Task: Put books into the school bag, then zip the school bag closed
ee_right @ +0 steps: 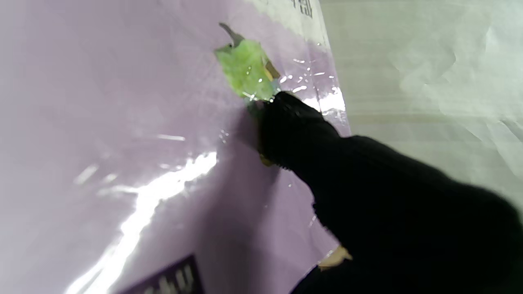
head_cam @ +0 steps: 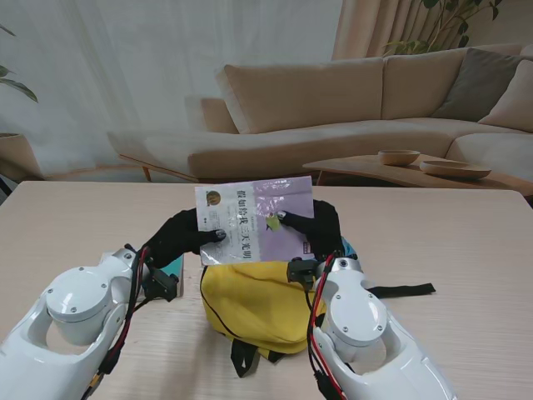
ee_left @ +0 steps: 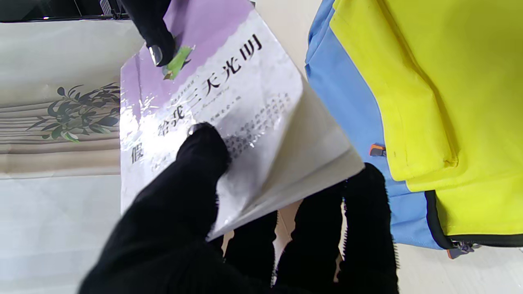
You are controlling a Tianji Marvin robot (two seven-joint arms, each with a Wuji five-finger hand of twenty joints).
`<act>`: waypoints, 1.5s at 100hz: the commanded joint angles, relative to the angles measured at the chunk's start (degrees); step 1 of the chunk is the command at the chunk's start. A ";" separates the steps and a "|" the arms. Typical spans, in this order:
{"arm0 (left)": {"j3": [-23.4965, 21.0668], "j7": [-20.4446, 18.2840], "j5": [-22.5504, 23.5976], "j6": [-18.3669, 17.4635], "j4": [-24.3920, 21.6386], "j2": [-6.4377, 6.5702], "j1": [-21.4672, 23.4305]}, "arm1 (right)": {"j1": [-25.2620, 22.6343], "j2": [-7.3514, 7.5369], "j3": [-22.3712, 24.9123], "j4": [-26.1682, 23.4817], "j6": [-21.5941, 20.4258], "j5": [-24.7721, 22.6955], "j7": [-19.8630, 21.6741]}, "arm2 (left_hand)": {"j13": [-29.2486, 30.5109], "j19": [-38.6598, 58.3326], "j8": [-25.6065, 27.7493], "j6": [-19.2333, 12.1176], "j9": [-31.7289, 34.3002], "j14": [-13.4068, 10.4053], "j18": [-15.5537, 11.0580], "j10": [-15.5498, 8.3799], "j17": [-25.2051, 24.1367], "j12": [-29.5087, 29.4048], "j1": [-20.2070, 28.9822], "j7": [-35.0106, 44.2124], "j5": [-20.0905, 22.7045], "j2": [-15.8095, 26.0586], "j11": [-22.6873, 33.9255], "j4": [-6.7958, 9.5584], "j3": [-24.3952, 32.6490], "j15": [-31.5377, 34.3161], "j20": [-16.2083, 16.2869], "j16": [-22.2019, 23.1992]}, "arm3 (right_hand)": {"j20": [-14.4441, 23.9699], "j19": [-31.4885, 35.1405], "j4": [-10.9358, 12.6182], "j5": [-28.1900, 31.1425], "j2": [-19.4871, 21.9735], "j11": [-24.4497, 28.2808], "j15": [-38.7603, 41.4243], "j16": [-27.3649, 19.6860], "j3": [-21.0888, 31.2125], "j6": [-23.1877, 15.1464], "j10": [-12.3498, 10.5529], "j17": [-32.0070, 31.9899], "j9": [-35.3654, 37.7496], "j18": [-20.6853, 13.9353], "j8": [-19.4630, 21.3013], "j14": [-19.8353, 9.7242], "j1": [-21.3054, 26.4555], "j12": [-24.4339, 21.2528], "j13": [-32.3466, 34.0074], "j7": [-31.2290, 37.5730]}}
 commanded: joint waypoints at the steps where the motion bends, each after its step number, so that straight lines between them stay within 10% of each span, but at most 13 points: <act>1: 0.06 -0.34 -1.15 -0.58 -1.46 -0.93 0.51 | -0.34 -0.76 -0.55 0.02 0.24 -0.18 1.15 | 2.15 3.21 0.42 -5.33 2.90 1.17 2.42 -0.16 1.30 1.64 7.76 3.47 5.02 4.52 -1.40 1.91 -2.19 1.82 -0.27 0.80 | 0.46 2.03 0.94 9.91 7.31 0.85 1.11 -0.02 6.41 -18.53 -0.87 0.70 -0.69 -3.33 6.36 0.55 8.15 -1.30 1.80 11.60; 30: -0.82 0.35 -2.94 -1.39 -1.95 -1.21 1.10 | -1.02 0.18 0.29 -0.24 1.16 0.18 4.61 | 6.27 13.25 6.86 -7.66 3.38 4.79 6.03 1.54 9.32 4.80 10.93 1.15 11.43 8.44 4.41 1.28 4.98 10.89 5.73 5.54 | -1.60 -6.40 2.19 -6.27 8.59 -5.79 -12.25 -3.21 2.66 -13.81 -0.99 -8.32 -3.25 -0.06 -30.33 0.41 6.27 -12.53 -4.42 8.55; 40: -1.24 0.36 -2.73 -2.16 -2.06 -1.17 1.36 | -1.23 0.64 0.80 -0.36 1.58 0.33 6.33 | 8.78 18.12 13.88 -9.12 3.24 5.54 6.76 1.68 12.75 9.27 10.95 2.89 13.56 8.77 8.82 1.13 5.50 16.21 10.08 9.05 | -0.88 -9.81 2.24 -13.27 6.56 -5.91 -16.16 -3.96 0.63 -11.04 -0.76 -14.19 -9.31 1.19 -36.91 0.16 0.48 -12.59 -9.69 6.37; 54: -1.79 0.95 -2.91 -2.91 -2.52 -1.28 1.78 | -1.62 1.84 1.79 -0.64 2.87 -0.53 10.68 | 11.46 22.40 20.95 -10.46 4.04 5.81 7.36 1.91 15.69 14.26 10.95 4.67 15.53 9.74 13.44 1.27 5.65 21.19 14.97 12.74 | 3.36 -16.11 8.87 -18.21 9.13 -5.55 -20.29 -4.51 -2.47 -8.42 -1.67 -24.34 -20.23 0.92 -29.27 -1.57 -9.53 -11.78 -19.89 -8.70; 88: -3.29 3.51 -3.91 -4.98 -3.64 -1.82 3.39 | -1.92 2.89 3.00 -0.58 2.57 -3.20 13.55 | 12.14 22.38 27.77 -10.60 4.77 5.38 7.87 0.53 15.71 17.66 10.94 5.88 16.95 9.79 16.32 1.70 6.63 22.99 17.99 14.92 | 2.79 -24.11 6.58 -30.14 3.30 -7.15 -26.58 -5.72 -5.58 -5.85 -2.78 -37.51 -33.19 -1.48 -30.64 -4.17 -18.05 -11.90 -33.02 -10.55; 150: -5.93 8.36 -3.44 -6.98 -5.86 -2.68 6.35 | -3.67 4.85 7.26 -0.48 0.58 -9.75 17.86 | 12.80 22.17 32.83 -10.46 5.16 4.60 8.45 -0.60 16.08 19.17 10.95 6.74 17.25 10.17 18.83 2.17 7.23 23.91 19.77 15.77 | 2.28 -29.50 6.52 -35.42 8.97 -8.41 -30.82 -7.07 -10.30 -4.06 -3.11 -46.53 -40.37 -3.96 -34.72 -5.99 -20.87 -12.81 -42.48 -9.27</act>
